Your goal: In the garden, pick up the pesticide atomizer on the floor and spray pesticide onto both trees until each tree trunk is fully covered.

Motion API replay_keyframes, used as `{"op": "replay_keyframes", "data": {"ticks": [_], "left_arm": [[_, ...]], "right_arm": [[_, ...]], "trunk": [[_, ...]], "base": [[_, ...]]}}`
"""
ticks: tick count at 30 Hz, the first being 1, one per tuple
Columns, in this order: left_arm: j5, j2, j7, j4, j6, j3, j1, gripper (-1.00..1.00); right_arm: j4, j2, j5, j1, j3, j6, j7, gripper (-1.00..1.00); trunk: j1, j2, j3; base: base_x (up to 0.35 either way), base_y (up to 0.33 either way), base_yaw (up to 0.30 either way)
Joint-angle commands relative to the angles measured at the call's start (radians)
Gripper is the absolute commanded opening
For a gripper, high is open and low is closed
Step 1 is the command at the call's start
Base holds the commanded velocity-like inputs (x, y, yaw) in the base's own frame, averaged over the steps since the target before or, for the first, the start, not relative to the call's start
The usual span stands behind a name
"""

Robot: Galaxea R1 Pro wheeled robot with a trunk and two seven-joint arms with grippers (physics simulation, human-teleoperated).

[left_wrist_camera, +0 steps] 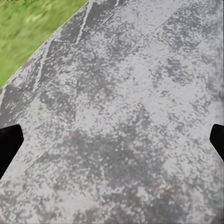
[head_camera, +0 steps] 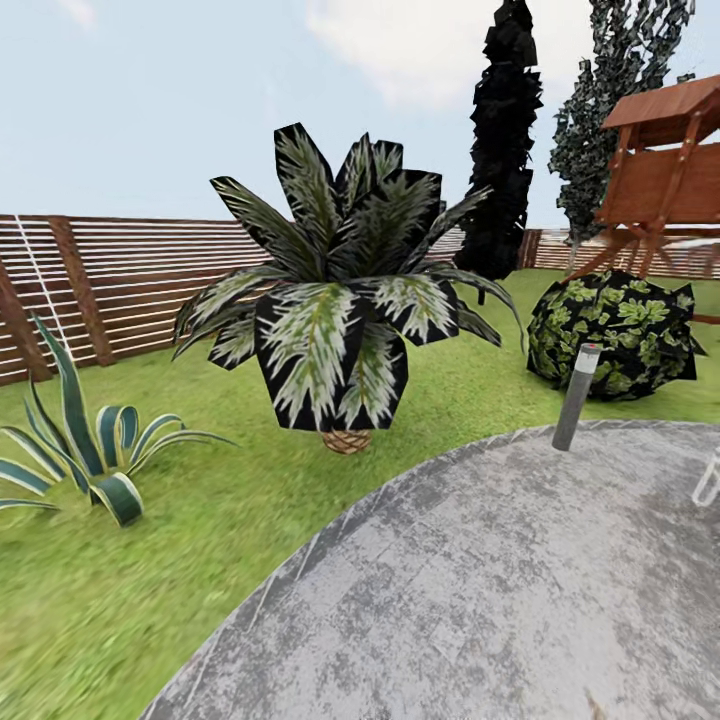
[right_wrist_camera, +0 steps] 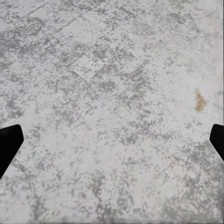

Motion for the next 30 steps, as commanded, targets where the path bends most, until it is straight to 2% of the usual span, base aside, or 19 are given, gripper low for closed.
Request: {"op": "replay_keyframes", "data": {"ticks": [1,30], "left_arm": [[0.000,0.000,0.000,0.000,0.000,0.000,0.000,1.00],[0.000,0.000,0.000,0.000,0.000,0.000,0.000,1.00]], "right_arm": [[0.000,0.000,0.000,0.000,0.000,0.000,0.000,1.00],[0.001,0.000,0.001,0.000,0.001,0.000,0.000,1.00]], "trunk": [[0.004,-0.007,-0.004],[0.115,-0.210,-0.106]], "base": [[0.000,0.000,-0.294],[0.000,0.000,-0.294]]}}
